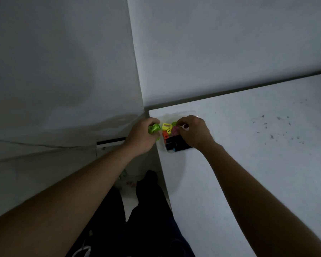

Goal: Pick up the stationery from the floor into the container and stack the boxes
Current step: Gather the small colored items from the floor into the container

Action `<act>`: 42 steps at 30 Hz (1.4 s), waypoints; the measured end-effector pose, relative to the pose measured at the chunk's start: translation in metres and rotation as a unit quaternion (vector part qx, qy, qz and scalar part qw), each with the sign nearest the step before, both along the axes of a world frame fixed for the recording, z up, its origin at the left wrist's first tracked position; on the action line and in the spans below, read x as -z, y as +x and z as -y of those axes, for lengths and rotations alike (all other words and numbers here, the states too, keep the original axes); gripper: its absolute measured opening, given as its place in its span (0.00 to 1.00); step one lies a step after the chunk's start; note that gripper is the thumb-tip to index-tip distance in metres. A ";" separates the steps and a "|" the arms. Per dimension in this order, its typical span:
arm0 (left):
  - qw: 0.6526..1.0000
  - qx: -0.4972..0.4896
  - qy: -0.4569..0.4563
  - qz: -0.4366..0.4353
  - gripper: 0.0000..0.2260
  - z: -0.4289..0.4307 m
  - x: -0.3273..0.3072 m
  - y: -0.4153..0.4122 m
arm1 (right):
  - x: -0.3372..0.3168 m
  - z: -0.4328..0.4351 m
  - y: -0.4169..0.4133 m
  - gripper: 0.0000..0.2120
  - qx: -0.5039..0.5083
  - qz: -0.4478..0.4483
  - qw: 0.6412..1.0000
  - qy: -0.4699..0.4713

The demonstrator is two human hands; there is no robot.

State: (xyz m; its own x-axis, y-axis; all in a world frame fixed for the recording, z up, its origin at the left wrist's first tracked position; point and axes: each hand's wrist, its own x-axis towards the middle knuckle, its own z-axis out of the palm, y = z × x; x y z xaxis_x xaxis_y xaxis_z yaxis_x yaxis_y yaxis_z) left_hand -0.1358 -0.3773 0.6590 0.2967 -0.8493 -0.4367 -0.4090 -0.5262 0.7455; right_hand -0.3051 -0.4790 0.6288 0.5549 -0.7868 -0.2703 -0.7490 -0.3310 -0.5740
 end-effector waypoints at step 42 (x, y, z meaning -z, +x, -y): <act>0.994 -0.069 -0.015 -0.084 0.14 0.050 -0.001 -0.037 | -0.012 0.009 -0.020 0.10 0.157 0.147 0.964 0.159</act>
